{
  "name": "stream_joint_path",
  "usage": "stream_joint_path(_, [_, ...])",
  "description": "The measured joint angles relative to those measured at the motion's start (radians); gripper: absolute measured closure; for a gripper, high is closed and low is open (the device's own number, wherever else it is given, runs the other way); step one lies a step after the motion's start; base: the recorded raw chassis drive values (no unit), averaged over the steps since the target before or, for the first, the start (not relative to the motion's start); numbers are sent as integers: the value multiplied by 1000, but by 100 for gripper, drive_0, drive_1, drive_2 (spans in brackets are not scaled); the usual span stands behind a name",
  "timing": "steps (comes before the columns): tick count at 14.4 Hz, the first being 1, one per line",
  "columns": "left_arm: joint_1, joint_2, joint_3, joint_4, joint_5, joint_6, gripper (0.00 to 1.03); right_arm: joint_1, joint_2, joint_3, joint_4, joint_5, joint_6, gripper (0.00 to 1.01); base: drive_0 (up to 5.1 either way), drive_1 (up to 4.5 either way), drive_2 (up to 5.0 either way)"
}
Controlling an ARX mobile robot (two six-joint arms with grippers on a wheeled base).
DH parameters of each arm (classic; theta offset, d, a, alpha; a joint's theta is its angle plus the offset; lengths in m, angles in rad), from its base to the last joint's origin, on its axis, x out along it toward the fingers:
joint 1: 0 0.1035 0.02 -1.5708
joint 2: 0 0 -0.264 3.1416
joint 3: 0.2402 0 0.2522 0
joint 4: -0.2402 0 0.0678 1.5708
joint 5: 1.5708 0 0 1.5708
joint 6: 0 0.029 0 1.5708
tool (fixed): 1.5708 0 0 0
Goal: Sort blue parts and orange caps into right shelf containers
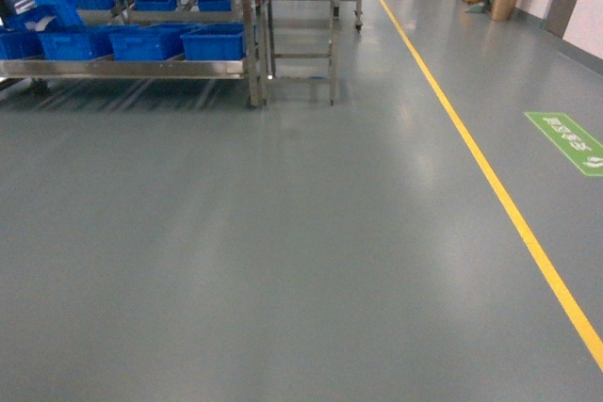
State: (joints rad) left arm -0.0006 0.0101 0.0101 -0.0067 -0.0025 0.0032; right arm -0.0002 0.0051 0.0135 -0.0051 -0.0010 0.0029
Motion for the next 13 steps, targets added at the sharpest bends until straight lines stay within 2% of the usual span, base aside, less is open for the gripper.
stream_joint_path(13, [0,0,0,2,2,0,60,0,0,0,2,1,0,56,11,438,-417])
